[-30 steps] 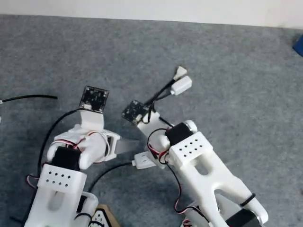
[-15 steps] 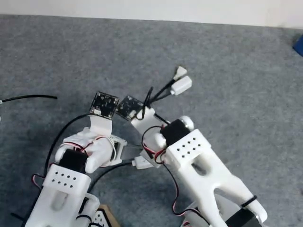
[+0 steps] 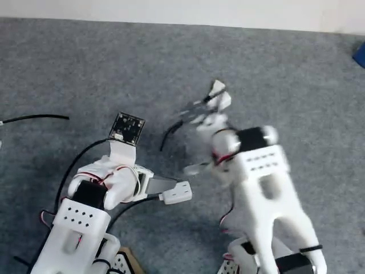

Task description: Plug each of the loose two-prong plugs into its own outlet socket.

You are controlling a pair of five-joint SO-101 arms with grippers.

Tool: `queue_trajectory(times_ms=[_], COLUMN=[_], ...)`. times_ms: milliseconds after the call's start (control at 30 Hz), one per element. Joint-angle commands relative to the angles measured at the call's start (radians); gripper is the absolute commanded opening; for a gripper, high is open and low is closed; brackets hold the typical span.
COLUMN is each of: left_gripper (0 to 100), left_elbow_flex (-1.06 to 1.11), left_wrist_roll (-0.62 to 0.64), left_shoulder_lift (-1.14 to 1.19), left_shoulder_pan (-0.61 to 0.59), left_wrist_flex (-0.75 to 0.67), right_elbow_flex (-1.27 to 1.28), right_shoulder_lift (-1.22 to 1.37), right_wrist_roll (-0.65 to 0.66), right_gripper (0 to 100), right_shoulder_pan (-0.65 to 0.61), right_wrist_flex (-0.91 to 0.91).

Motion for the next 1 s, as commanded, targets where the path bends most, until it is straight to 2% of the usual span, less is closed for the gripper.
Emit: queue_trajectory(times_ms=[0, 167, 267, 300, 400, 467, 600, 733, 867, 967], left_gripper=[46, 46, 46, 46, 46, 46, 46, 46, 46, 46], left_elbow_flex=[-0.004, -0.001, 0.019, 0.024, 0.019, 0.024, 0.067, 0.094, 0.096, 0.096], left_wrist_roll=[0.005, 0.005, 0.003, 0.003, 0.002, 0.002, -0.011, -0.046, -0.048, -0.048], left_shoulder_lift=[-0.002, 0.005, -0.001, -0.001, -0.001, -0.001, 0.005, 0.005, 0.005, 0.005], left_shoulder_pan=[0.007, -0.031, -0.061, -0.074, -0.130, -0.147, -0.148, -0.151, -0.151, -0.151], left_wrist_flex=[-0.017, -0.052, -0.052, -0.052, -0.054, -0.077, -0.120, -0.155, -0.161, -0.161], right_elbow_flex=[-0.007, -0.005, -0.005, -0.005, -0.002, 0.016, 0.022, 0.061, 0.191, 0.289], right_shoulder_lift=[0.010, 0.084, 0.119, 0.130, 0.136, 0.134, 0.142, 0.145, 0.143, 0.143], right_wrist_roll=[0.103, 0.126, 0.135, 0.153, 0.322, 0.382, 0.388, 0.396, 0.532, 0.575], right_gripper=[0.6, 1.2, 6.4, 9.1, 17.0, 20.6, 21.7, 21.7, 21.7, 21.7], right_shoulder_pan=[0.214, 0.162, 0.133, 0.133, 0.117, 0.064, -0.019, -0.024, -0.025, -0.022], right_wrist_flex=[-0.044, -0.016, -0.010, 0.010, 0.061, 0.008, -0.094, -0.199, -0.288, -0.400])
